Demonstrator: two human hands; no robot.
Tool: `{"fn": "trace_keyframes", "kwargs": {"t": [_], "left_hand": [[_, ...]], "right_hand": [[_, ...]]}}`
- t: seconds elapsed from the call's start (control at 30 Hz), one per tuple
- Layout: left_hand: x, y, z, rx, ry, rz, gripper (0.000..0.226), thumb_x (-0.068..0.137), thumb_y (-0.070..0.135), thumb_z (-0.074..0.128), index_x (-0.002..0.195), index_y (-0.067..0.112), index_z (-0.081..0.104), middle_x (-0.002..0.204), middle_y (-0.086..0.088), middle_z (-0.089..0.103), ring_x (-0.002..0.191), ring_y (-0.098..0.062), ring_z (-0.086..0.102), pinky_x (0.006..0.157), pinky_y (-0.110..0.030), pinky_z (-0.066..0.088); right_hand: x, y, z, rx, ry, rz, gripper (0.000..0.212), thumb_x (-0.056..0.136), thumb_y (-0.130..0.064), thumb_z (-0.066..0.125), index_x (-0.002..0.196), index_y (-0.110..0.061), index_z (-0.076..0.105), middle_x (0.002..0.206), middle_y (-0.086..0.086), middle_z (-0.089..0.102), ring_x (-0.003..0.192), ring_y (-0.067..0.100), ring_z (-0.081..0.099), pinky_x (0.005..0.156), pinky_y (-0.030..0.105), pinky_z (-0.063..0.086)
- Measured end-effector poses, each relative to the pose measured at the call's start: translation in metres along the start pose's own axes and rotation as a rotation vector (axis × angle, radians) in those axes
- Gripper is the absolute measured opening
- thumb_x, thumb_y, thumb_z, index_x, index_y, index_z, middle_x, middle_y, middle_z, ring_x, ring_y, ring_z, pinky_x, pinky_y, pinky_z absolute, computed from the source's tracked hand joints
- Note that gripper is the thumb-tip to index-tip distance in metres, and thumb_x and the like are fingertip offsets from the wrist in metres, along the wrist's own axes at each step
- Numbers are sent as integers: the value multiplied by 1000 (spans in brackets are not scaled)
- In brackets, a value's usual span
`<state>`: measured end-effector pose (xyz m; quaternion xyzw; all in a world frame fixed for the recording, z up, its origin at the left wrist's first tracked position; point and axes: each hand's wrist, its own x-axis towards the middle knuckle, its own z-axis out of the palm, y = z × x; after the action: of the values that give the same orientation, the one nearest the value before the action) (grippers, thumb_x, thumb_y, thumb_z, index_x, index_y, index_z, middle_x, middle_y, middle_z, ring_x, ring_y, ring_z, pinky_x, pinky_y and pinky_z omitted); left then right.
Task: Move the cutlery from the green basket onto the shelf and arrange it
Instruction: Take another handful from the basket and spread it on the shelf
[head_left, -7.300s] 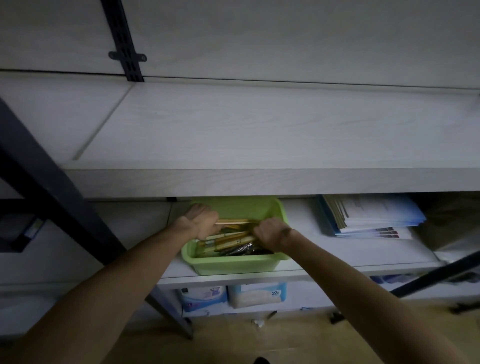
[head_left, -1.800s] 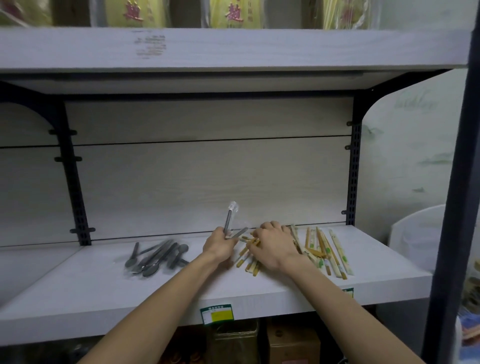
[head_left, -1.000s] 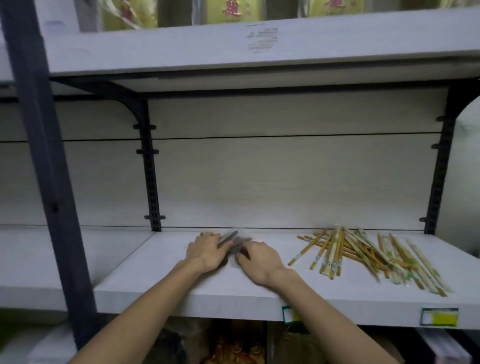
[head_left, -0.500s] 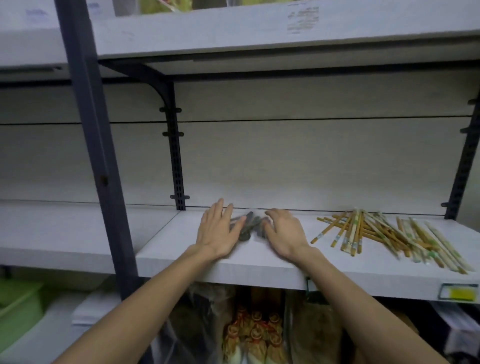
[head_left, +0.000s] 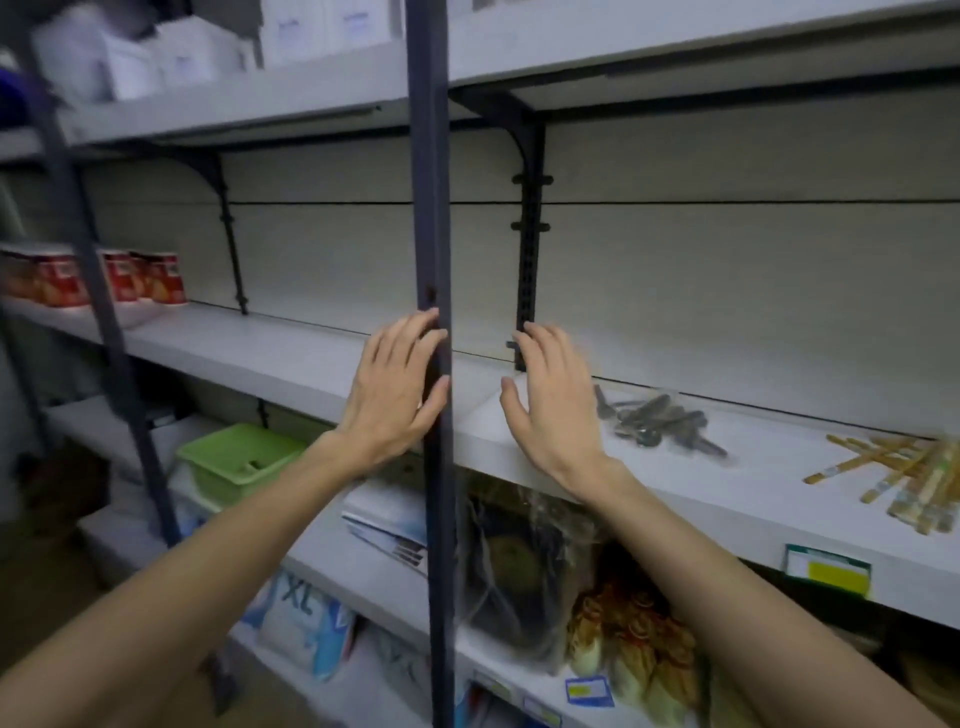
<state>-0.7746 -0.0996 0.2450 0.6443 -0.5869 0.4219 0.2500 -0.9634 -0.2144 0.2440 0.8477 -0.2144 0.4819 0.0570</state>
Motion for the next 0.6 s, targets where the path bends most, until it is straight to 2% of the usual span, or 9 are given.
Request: {"fn": "trace_keyframes", "kwargs": {"t": [0.1, 0.17, 0.27, 0.33, 0.4, 0.5, 0.6], "left_hand": [[-26, -55, -5, 50, -55, -120, 50, 98, 33, 52, 141, 8, 46, 152, -13, 40, 136, -30, 40, 110, -43, 33], [-46, -97, -4, 63, -119, -171, 47, 98, 32, 54, 139, 9, 45, 150, -12, 42, 132, -30, 44, 106, -43, 37], [-77, -168, 2, 75, -170, -168, 44, 97, 27, 58, 136, 9, 47, 146, -13, 45, 129, -30, 48, 103, -43, 42], [-95, -221, 8, 81, -185, -197, 44, 97, 26, 59, 136, 8, 48, 146, -13, 45, 128, -29, 48, 102, -42, 43], [-110, -275, 20, 97, -233, -242, 45, 97, 27, 58, 136, 8, 46, 147, -13, 43, 127, -29, 48, 101, -42, 42], [-130, -350, 44, 137, -347, -261, 46, 100, 32, 51, 138, 8, 44, 148, -16, 43, 130, -31, 48, 104, -45, 41], [-145, -400, 66, 114, -402, -294, 45, 101, 35, 48, 138, 9, 46, 146, -16, 46, 132, -32, 47, 105, -47, 40]], "right_hand": [[4, -46, 41, 46, -32, -104, 49, 95, -26, 55, 141, -9, 50, 149, 12, 45, 142, 31, 36, 114, 46, 34], [6, -75, 71, 147, -6, -82, 40, 92, -22, 60, 130, -14, 59, 147, 8, 46, 140, 30, 36, 111, 43, 38], [11, -106, 114, 194, 231, 52, 31, 87, -14, 64, 118, -15, 66, 145, 8, 48, 143, 33, 30, 116, 45, 32], [12, -121, 145, 145, 388, 127, 37, 86, -10, 65, 122, -10, 65, 150, 17, 42, 147, 40, 24, 121, 50, 22], [13, -142, 180, 84, 459, 112, 45, 84, -8, 65, 129, -7, 61, 152, 24, 36, 148, 47, 19, 120, 60, 14], [25, -194, 244, 74, 287, -129, 55, 82, -5, 62, 136, -7, 54, 155, 24, 32, 148, 44, 23, 119, 64, 13], [56, -243, 312, 140, 66, -125, 51, 85, -7, 60, 136, -4, 56, 156, 22, 35, 150, 39, 22, 121, 56, 20]]}}
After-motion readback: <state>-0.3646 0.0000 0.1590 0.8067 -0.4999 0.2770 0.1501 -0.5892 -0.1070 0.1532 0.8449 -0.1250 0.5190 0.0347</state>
